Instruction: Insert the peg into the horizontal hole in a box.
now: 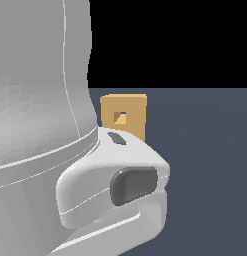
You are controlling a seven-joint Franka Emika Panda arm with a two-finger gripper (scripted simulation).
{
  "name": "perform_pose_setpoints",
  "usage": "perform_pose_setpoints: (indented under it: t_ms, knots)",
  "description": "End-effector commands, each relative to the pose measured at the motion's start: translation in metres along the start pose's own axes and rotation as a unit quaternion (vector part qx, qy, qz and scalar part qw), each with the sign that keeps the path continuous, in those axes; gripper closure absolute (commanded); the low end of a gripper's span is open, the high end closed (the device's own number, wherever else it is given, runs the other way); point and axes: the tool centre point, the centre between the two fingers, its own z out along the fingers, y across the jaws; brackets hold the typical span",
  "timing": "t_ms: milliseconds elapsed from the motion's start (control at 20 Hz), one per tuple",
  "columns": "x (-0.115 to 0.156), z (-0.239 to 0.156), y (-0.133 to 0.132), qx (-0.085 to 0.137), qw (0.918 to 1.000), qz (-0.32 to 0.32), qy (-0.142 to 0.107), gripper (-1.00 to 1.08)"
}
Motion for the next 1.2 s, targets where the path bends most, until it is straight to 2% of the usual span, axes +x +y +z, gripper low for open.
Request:
perform_pose_setpoints:
  t_ms: [0,600,1150]
  knots:
    - [0.0,0.0,0.0,0.0,1.0,0.0,0.0,1.08]
    - [0.007,-0.002,0.001,0.0,1.0,0.008,0.0,1.08]
    - [0.054,-0.016,0.013,0.0,0.9982,0.06,0.0,1.08]
